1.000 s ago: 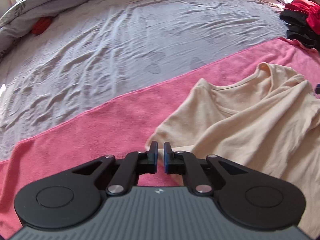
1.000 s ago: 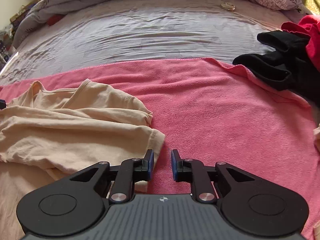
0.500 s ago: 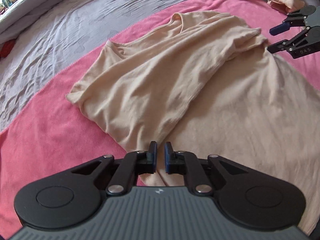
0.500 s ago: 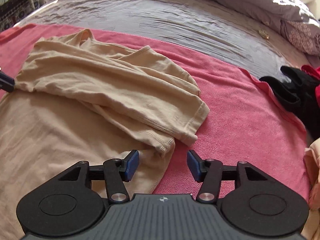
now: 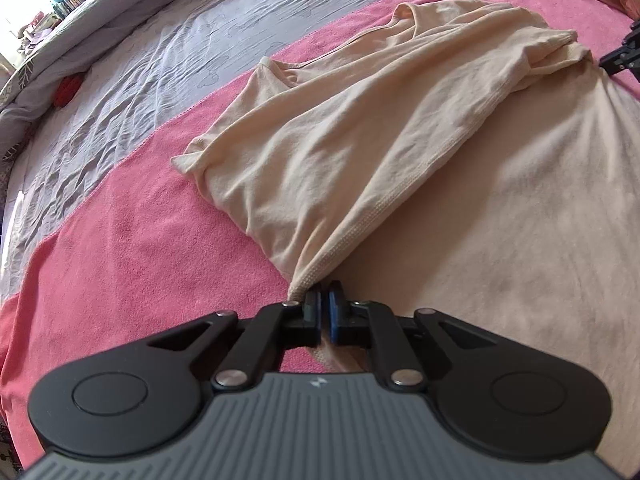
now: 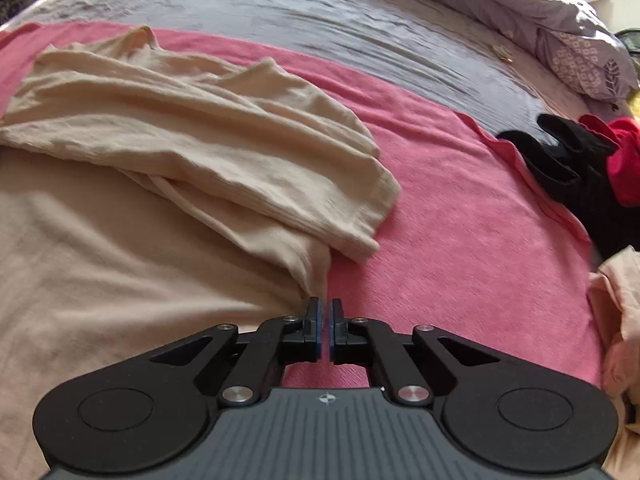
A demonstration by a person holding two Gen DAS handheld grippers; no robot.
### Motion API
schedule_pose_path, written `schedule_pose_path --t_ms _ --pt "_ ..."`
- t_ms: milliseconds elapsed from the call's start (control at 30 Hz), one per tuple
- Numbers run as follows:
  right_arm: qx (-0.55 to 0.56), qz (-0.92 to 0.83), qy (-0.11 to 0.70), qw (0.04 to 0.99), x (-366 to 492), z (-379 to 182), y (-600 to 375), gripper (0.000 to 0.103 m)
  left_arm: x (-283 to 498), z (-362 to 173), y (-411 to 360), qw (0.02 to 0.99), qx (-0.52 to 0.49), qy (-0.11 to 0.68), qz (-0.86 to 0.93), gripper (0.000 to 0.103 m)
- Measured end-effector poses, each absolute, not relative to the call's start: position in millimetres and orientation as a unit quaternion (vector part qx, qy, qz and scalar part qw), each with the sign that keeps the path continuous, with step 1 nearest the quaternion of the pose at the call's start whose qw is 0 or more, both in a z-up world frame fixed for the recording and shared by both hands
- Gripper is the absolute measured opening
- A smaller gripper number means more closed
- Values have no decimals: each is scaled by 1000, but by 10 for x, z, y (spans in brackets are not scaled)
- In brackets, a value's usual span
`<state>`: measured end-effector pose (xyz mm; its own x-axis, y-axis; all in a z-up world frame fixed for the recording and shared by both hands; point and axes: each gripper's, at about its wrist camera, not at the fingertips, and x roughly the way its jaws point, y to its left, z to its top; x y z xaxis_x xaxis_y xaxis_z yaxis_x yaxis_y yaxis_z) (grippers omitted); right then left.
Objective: Fold clothes
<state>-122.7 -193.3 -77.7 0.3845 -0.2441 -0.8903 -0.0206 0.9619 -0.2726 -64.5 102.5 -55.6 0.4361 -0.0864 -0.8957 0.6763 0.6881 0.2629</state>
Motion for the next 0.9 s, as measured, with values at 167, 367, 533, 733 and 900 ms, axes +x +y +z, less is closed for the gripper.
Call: schedule_pose_path --t_ms 167,367,533,733,900 --pt "-39 -62 540 839 -1423 -666 -2274 7 -713 -526 1086 788 320 472 -234 9" --pt "-105 6 500 860 -1393 -524 -1923 46 -862 -281 1055 800 290 441 -285 10" --pt "-147 39 466 872 -1225 -564 -1588 59 -823 -399 949 809 335 411 -254 12" --pt "-201 61 431 878 -1188 -533 -1359 56 -965 -331 917 832 357 352 -237 12" --pt "-255 70 412 872 -1229 -544 -1253 62 -991 -391 970 835 359 357 -216 13"
